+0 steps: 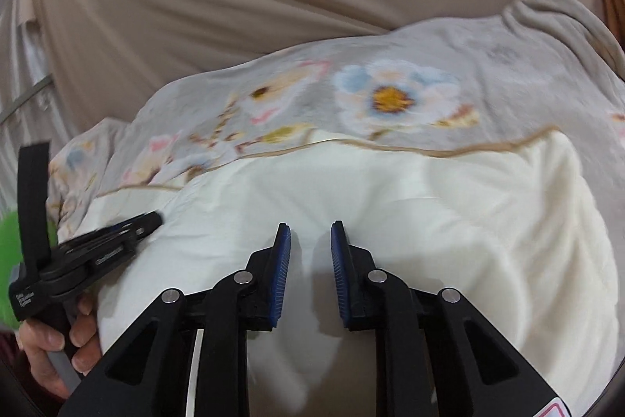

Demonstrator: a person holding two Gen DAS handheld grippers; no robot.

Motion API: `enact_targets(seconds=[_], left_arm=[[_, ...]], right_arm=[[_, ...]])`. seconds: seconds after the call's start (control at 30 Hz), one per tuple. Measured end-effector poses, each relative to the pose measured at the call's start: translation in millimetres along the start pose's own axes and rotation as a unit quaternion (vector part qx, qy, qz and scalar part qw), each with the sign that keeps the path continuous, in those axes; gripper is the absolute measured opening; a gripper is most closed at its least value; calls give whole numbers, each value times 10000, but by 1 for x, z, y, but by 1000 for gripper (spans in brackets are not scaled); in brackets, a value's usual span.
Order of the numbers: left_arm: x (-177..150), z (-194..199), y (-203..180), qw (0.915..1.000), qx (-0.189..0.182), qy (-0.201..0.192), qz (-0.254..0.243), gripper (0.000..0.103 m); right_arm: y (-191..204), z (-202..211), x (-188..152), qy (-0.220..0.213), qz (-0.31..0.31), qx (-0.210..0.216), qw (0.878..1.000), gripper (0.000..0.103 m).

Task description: Fold large clothes

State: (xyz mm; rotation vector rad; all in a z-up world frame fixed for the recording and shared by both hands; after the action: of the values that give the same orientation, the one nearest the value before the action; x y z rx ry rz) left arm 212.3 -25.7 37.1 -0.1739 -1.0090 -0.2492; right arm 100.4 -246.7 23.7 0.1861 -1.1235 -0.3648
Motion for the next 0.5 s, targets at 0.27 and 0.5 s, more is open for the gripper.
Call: enact_targets(seconds=[0.27, 0.5], left_arm=[[-7, -2, -6, 9995, 134, -112, -281, 19], [-9, -2, -7, 9991, 186, -117, -375, 19]], right_arm=[[-38, -4, 3, 46, -367, -404, 9985, 9], [-34, -9, -3, 76, -137, -545, 9984, 10]])
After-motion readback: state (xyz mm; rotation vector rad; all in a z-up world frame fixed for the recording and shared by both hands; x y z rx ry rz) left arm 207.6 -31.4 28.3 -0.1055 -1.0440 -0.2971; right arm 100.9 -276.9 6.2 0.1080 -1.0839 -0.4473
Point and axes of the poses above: each gripper's, at about its wrist camera, not at the fingertips, and z roughly against the way its jaws point, y to its left, x to its top, the point moved 2 cm from there along -z, roughly the way its jaws point, and after that the axes turned 13 degrees about -y, right-handed, at the moved point
